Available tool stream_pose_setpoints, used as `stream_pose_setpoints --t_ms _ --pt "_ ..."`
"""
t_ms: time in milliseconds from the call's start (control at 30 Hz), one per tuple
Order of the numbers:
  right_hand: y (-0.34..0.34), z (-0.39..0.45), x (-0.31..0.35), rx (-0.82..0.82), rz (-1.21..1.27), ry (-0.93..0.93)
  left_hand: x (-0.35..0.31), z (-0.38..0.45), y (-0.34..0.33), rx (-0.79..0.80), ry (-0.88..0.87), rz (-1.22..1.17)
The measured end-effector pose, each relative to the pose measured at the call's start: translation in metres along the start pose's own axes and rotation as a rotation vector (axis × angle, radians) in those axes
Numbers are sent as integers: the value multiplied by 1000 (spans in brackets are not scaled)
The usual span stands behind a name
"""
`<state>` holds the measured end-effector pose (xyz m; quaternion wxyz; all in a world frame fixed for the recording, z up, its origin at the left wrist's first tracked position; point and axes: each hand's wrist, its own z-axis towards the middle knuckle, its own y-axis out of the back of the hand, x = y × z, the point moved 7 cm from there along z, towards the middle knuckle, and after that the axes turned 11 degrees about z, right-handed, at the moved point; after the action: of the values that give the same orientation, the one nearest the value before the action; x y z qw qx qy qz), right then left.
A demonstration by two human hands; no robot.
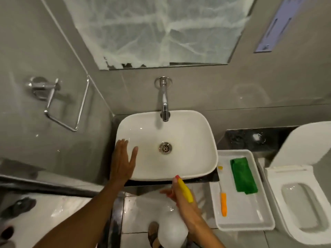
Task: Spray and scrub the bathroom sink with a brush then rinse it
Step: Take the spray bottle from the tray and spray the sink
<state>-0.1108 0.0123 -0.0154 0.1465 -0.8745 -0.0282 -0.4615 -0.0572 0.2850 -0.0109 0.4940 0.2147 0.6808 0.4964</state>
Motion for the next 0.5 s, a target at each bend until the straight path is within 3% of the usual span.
stream_pose_setpoints --t_ms 167,267,367,500 --pt "-25 4 -19 -131 -141 -5 22 24 -6 -26 175 -226" --pt "-38 8 -26 -107 -50 -68 25 32 -9 -56 236 -283" --pt "-41 11 -22 -111 44 -73 23 30 -14 -52 216 -210" --pt "-38 20 -19 -202 -51 -15 25 27 -16 -84 155 -196"
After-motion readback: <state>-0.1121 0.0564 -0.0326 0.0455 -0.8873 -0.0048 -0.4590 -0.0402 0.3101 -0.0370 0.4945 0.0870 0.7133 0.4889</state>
